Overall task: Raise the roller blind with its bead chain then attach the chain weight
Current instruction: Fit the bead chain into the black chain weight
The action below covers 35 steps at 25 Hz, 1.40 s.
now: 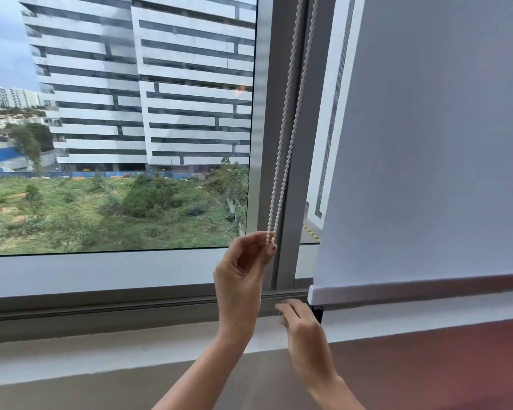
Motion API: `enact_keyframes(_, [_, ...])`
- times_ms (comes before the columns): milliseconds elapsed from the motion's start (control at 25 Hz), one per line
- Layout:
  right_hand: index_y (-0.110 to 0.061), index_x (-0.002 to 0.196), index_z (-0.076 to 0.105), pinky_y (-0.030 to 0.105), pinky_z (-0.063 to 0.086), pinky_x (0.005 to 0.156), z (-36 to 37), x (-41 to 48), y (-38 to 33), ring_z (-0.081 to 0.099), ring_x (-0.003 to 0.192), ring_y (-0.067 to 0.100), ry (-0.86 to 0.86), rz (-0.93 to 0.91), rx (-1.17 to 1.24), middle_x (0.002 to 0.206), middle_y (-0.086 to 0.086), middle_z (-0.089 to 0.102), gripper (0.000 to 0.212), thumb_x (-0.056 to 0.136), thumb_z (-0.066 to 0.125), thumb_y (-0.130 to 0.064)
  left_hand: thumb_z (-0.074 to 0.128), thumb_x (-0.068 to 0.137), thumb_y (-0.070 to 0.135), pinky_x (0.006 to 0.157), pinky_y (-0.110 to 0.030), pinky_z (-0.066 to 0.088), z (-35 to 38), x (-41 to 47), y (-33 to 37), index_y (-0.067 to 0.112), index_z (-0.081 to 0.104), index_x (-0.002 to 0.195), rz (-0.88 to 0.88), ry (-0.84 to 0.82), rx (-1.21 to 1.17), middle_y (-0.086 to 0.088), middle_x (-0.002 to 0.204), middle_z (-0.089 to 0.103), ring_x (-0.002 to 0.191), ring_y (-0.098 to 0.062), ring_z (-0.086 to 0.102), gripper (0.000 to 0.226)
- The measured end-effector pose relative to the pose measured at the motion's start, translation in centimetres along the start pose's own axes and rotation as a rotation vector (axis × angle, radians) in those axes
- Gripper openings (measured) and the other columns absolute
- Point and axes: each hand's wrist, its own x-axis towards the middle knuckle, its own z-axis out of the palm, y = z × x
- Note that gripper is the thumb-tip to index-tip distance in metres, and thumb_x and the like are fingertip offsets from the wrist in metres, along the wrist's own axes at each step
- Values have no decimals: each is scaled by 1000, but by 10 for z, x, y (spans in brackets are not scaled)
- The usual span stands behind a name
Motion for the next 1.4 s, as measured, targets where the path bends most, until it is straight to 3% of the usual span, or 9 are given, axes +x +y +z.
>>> enact_keyframes(200, [-7,95,75,8,50,82,-40,-8,-16,71,79,13,169,-99,95,93,2,75,50,54,84,20,72,75,8,82,-21,54,5,-4,4,14,71,93,-58,89,-59,4,89,76,87,-13,70,19])
enact_keyframes(280, [-7,95,75,3,44,88,-57,-16,-26,69,83,10,268,-181,175,93,3,75,42,62,79,18,71,73,10,80,-21,54,6,-7,7,11,70,93,-61,111,-90,3,88,76,86,-15,70,20])
enact_keyframes(400, [-15,110,67,5,44,89,-90,-15,-47,62,92,-2,381,-233,312,97,-7,71,25,87,64,-7,70,74,10,78,-20,54,7,-16,11,10,70,92,-58,112,-99,1,86,76,85,-17,71,18])
enact_keyframes(480, [-19,111,62,0,41,84,-111,-3,-61,59,96,-11,429,-191,352,100,-16,67,22,89,63,-15,70,76,9,76,-20,53,6,-21,15,9,70,91,-48,76,-96,-2,85,75,82,-16,71,15])
enact_keyframes(560, [-18,106,63,0,40,83,-123,13,-70,61,97,-9,469,-144,400,105,-15,67,21,86,68,-13,69,78,8,75,-20,53,6,-24,18,9,68,89,-42,47,-106,-3,84,75,80,-16,71,11])
enact_keyframes(760, [-6,100,68,26,55,83,-129,36,-76,69,95,17,448,-112,474,101,3,68,18,83,73,-3,68,78,14,77,-24,53,8,-31,23,15,67,86,-111,-2,-190,3,84,72,87,-14,68,7])
enact_keyframes(1040, [-7,99,72,3,40,87,-130,39,-77,62,97,5,432,-113,395,98,3,70,21,81,73,4,53,92,-1,79,-30,56,7,-35,25,4,67,91,-139,-20,-220,-5,87,74,90,-20,70,14])
enact_keyframes(1200, [-10,100,74,4,41,87,-128,33,-76,62,96,2,393,-71,429,99,2,71,23,81,74,3,61,87,5,77,-29,56,8,-33,28,12,67,97,-138,-48,-129,1,86,72,84,-16,68,14])
enact_keyframes(1400, [-13,98,73,10,45,88,-125,28,-74,66,96,12,403,-28,433,99,-1,72,20,83,72,0,65,85,9,78,-23,53,8,-33,32,14,71,100,-158,-143,3,-1,90,76,88,-13,70,17])
